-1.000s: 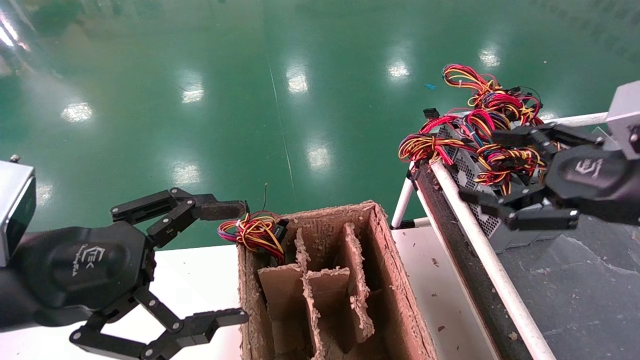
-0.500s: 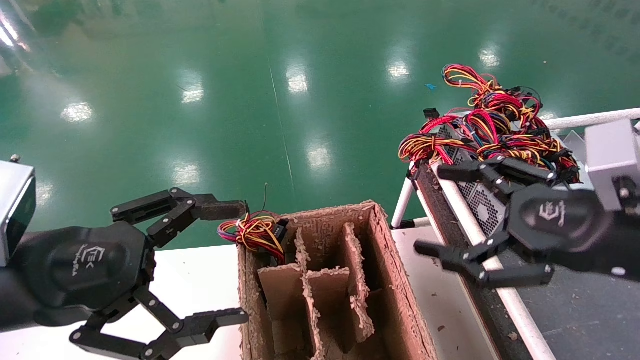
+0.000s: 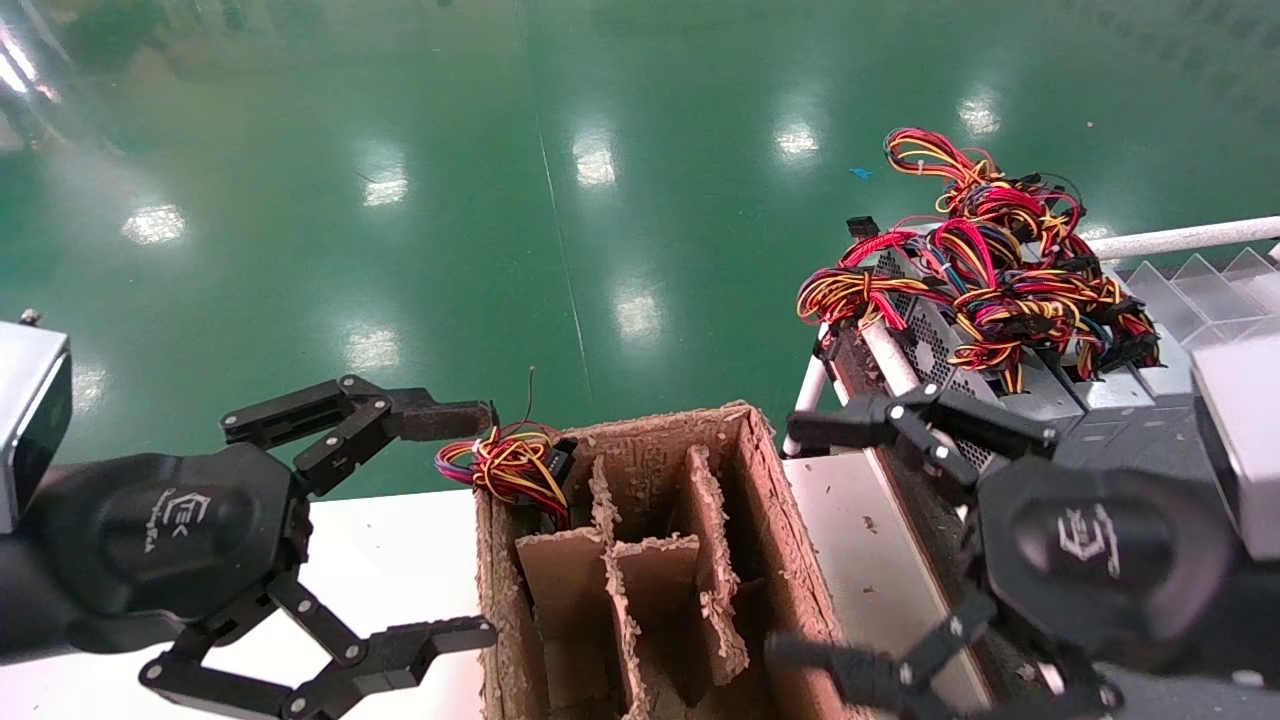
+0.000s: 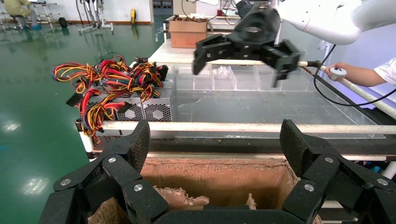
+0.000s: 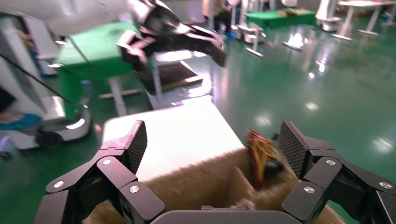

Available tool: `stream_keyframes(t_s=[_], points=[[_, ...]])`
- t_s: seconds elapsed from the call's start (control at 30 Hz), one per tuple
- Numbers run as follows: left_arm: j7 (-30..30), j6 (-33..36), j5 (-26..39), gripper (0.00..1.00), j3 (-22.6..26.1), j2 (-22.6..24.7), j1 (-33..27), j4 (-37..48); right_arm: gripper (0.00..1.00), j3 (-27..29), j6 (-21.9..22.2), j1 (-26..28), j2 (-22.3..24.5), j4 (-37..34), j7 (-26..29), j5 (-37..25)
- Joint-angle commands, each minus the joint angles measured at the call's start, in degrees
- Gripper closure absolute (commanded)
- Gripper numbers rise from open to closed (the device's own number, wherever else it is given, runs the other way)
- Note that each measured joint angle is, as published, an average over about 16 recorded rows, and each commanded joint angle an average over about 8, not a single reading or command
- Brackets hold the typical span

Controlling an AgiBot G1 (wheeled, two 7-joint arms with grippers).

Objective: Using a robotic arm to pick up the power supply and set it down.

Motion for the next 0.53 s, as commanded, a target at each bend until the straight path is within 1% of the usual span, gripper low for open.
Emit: stream_keyframes(t_s=[0.03,0.2,0.53], points=[[0.00,0.00,0.00,0.00,0.00,0.00,0.00,0.00,0.00,0.22,-0.87,-0.72,-0.39,0.28,-0.43,1.22],[0.00,-0.01,-0.01,0.00,0.00,-0.01,0.01,0.01,0.00,0.40,-1.43,-1.22,-0.66,0.48,-0.63,2.09],[0.00,-0.01,-0.01,0.00,0.00,-0.01,0.01,0.01,0.00,0.33,-1.07,-0.92,-0.51,0.36,-0.52,1.57]])
